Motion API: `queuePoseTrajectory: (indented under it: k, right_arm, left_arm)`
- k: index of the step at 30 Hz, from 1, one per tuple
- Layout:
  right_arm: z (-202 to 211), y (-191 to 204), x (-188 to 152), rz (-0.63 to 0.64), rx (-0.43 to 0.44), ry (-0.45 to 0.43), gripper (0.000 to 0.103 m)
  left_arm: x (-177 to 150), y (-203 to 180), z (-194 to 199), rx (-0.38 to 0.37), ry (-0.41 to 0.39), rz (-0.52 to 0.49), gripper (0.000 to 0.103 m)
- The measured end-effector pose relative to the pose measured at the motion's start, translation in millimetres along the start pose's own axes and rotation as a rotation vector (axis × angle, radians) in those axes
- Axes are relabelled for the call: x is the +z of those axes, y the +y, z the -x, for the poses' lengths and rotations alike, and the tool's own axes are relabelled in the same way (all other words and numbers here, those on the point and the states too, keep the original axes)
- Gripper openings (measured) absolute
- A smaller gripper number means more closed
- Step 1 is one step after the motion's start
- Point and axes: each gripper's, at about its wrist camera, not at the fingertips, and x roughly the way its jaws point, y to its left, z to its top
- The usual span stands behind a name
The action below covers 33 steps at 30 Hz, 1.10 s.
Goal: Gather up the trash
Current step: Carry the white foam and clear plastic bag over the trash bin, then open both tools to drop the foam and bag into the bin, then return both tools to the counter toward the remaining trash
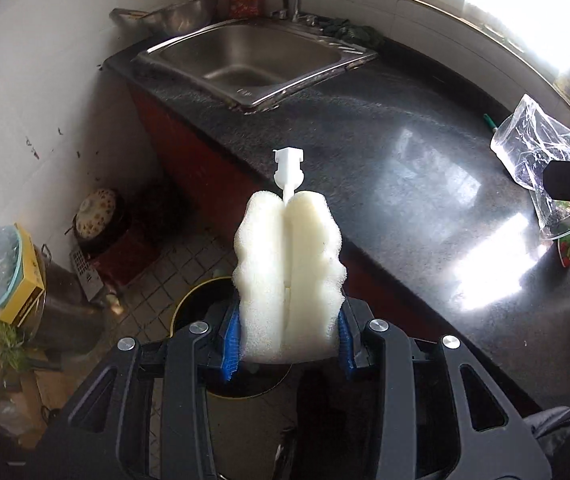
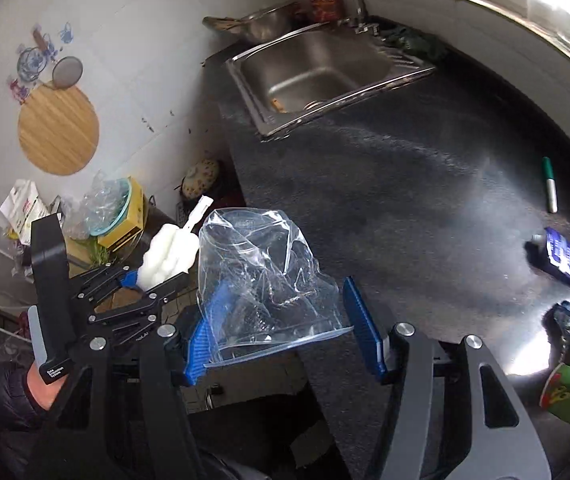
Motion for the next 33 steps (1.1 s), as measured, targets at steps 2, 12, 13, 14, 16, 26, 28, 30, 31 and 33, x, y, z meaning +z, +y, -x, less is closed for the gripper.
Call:
queuePoseTrajectory:
  k: [2, 12, 13, 14, 16, 26, 28, 30, 31, 33]
  right_arm:
    - [-37.4, 27.3, 12.5, 0.053, 0.045, 0.062, 0.059]
    - [-201.6, 92.7, 35.1, 0.117, 0.058, 0.313, 0.059]
    - [-215.1, 95.4, 34.5, 0.122, 0.046, 0.336, 0.059]
    - [-227.2, 98.3, 33.0, 0.133, 0.035, 0.356, 0.059]
    - [-243.8, 105.2, 30.0, 0.164, 0.013, 0.381, 0.059]
    - [-262.8, 119.2, 27.0, 0.204, 0.01, 0.415, 0.062]
    - [-262.4, 119.5, 28.9, 0.2, 0.015, 0.417, 0.067]
    - [-265.0, 117.8, 30.1, 0.191, 0.021, 0.424, 0.08]
    - [-263.4, 117.0, 30.6, 0.185, 0.021, 0.418, 0.083]
    - [-263.1, 114.9, 30.1, 0.174, 0.033, 0.42, 0.083]
  left_arm:
    - [-17.7, 29.6, -17.5, 0.019, 0.044, 0.072, 0.037]
    - [-75.3, 100.1, -101.7, 0.015, 0.178, 0.282, 0.037]
    - [-79.1, 103.0, -110.0, 0.005, 0.187, 0.296, 0.037]
    - [-81.4, 105.4, -116.6, 0.0, 0.193, 0.307, 0.038]
    - [-85.1, 107.5, -128.1, -0.005, 0.21, 0.318, 0.038]
    - [-88.7, 115.2, -128.9, -0.028, 0.2, 0.333, 0.042]
    - [-89.4, 115.4, -127.8, -0.04, 0.205, 0.331, 0.057]
    - [-89.0, 116.0, -126.8, -0.027, 0.212, 0.325, 0.085]
    - [-88.9, 116.4, -124.3, -0.023, 0.199, 0.321, 0.085]
    - [-89.5, 117.2, -122.3, -0.016, 0.202, 0.317, 0.085]
